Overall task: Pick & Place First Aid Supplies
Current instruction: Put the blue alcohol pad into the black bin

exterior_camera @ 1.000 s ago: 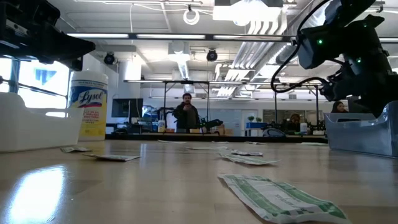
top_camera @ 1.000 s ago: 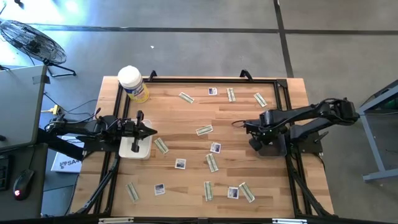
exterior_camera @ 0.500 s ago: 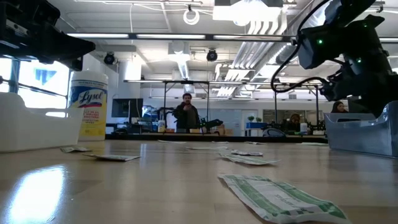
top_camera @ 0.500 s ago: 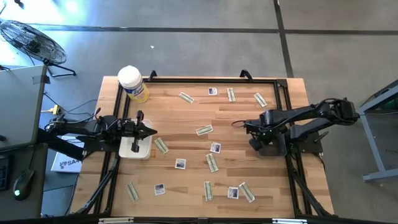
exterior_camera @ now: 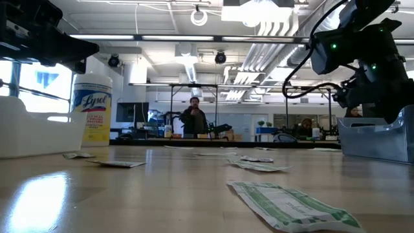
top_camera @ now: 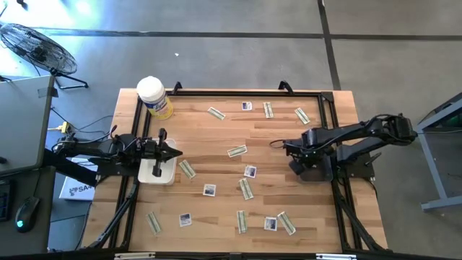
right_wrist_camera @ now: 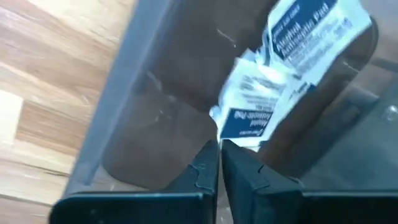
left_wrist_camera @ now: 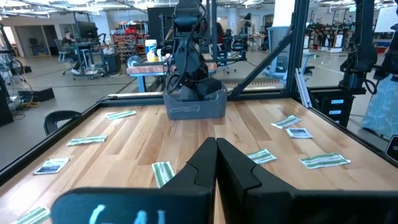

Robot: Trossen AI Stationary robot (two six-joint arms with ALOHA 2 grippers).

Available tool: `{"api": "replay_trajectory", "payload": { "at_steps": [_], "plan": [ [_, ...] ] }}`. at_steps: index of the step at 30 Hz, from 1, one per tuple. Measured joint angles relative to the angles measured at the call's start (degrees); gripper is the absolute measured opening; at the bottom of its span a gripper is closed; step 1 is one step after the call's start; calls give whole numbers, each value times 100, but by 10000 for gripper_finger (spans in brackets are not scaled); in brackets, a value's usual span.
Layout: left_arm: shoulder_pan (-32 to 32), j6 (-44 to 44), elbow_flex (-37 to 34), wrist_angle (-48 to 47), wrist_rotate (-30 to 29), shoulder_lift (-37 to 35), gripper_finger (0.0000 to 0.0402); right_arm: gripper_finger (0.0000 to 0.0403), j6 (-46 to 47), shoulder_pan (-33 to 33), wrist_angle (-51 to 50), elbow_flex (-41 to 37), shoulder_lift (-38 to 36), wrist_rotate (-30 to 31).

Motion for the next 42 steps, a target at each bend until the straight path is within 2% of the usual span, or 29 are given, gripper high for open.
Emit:
{"api": "replay_trajectory", "payload": {
  "at_steps": [6,11,15,19,22,25,30,33,37,42],
  "plan": [
    [0,0,0,0,0,0,1,58,3,1,-168,97,0,-59],
    [2,0,0,-1,1,0,1,73,28,64,-850,848,0,180],
    [1,0,0,-1,0,-1,1,70,329,516,-963,1794,0,516],
    [2,0,0,0,2,-2,1,63,941,1330,-784,2634,133,955],
    [0,0,0,0,2,-2,1,56,1188,1990,-347,3123,547,1135],
    [2,0,0,0,2,-1,1,48,1252,2504,72,3530,1230,1049],
    [0,0,0,0,1,-2,1,49,763,3153,513,4191,2573,874],
    [2,0,0,0,2,0,1,57,800,3459,744,4480,3189,794],
    [0,0,0,-1,2,-1,1,73,944,3717,937,4670,3707,551],
    [2,-2,0,-2,2,-2,1,96,935,3751,1097,4545,3856,526]
  ]
}}
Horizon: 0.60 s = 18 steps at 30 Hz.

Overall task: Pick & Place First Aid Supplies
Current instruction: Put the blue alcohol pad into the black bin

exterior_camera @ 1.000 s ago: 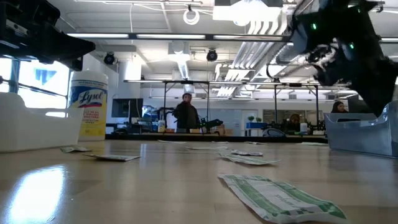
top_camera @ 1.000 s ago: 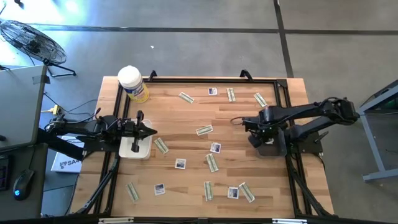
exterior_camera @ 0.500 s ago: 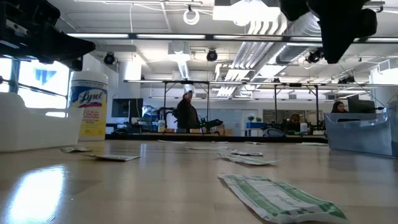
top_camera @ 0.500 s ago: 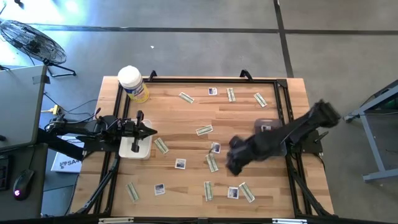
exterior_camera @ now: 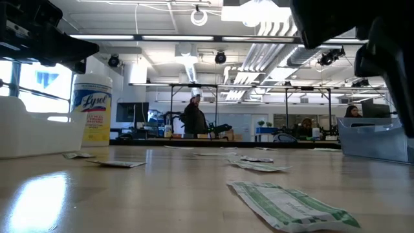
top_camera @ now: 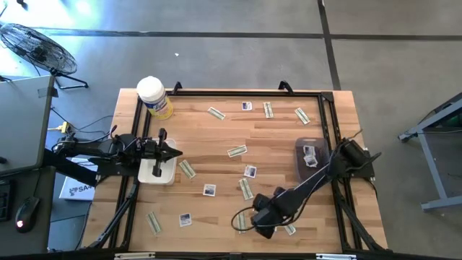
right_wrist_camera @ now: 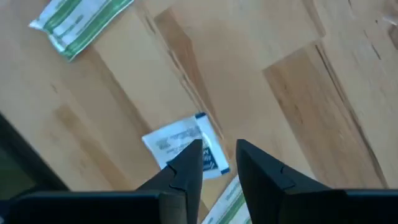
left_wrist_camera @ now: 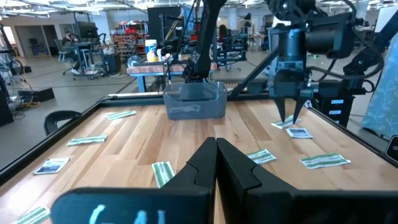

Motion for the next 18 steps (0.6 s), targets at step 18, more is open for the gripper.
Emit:
{"api": "replay_trajectory", "payload": {
  "at_steps": [18],
  "plan": [
    [0,2,0,2,0,2,1,94,-1592,39,1807,-1014,-19,-297]
  ]
}}
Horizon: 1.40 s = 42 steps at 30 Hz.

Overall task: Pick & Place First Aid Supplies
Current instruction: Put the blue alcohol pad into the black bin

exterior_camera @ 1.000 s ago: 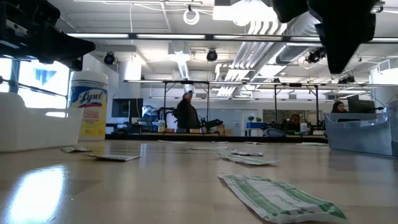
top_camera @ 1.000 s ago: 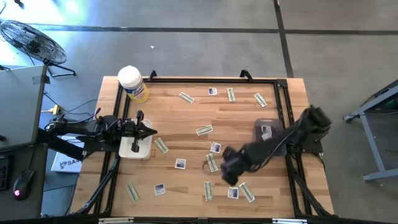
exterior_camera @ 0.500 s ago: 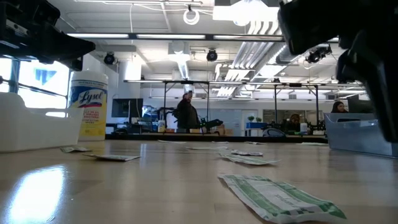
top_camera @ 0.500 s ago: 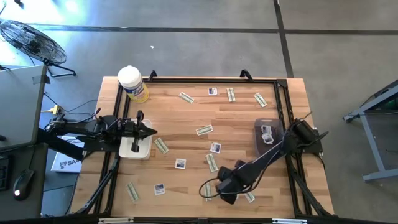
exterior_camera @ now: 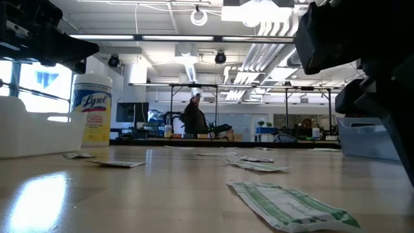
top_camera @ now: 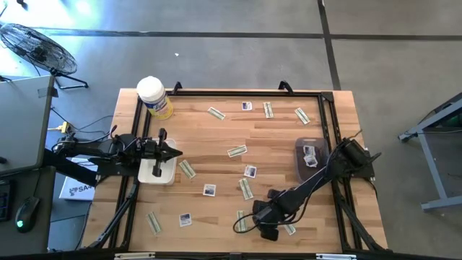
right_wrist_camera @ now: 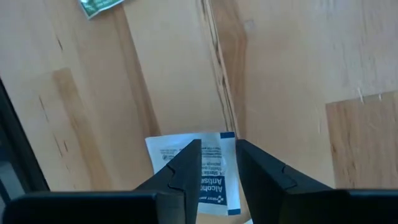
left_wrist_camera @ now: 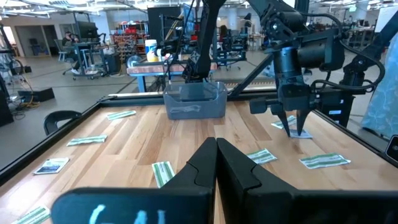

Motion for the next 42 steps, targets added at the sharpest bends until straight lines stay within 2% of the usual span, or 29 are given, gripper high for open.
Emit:
{"api": "replay_trajectory", "payload": {
  "at_steps": [7,19,30,36,42],
  "plan": [
    [0,-1,0,-1,0,0,1,79,-1,7,165,-242,-18,272],
    [0,0,0,0,0,0,1,3,1,2,111,-256,1,459],
    [-2,0,0,-2,0,-2,1,17,-197,-17,-689,533,38,638],
    [-1,-1,0,-2,0,-1,1,57,-110,38,-721,560,30,440],
    [-2,-2,0,-2,0,0,1,89,-134,149,-849,552,50,702]
  ]
}}
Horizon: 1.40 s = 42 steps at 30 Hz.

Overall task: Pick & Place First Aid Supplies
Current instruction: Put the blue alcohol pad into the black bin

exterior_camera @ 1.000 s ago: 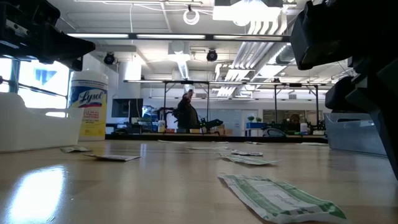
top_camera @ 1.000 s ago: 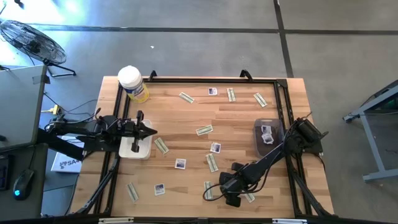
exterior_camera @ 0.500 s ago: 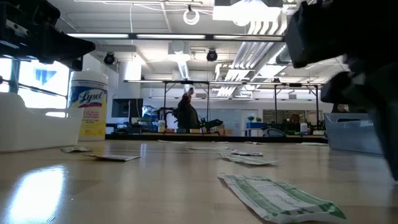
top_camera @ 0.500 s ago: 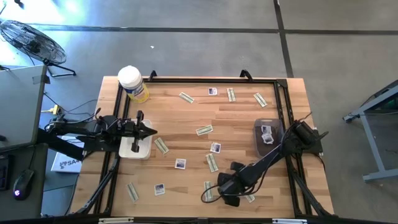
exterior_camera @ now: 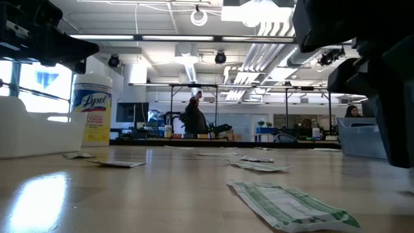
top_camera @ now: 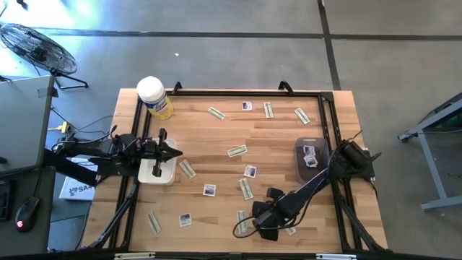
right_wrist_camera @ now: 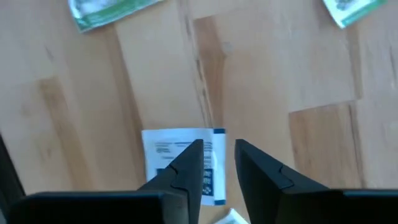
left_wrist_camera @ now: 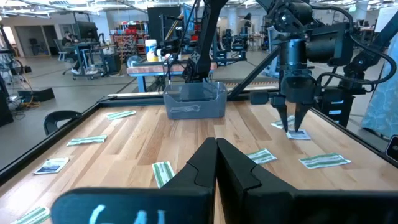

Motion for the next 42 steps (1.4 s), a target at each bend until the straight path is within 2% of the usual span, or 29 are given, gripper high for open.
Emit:
{"api": "replay_trajectory", "payload": {
  "at_steps": [15,19,31,36,42],
  "plan": [
    [2,1,0,1,2,-2,1,83,-298,-5,169,33,332,-13],
    [1,1,0,2,4,0,1,80,-316,0,154,31,340,180],
    [1,0,0,1,9,-1,1,6,-222,-197,17,16,321,139],
    [0,1,0,2,10,-1,1,5,236,-393,-255,-12,95,191],
    [1,1,0,0,9,0,1,3,735,-773,-1142,-2,-637,358]
  ]
}}
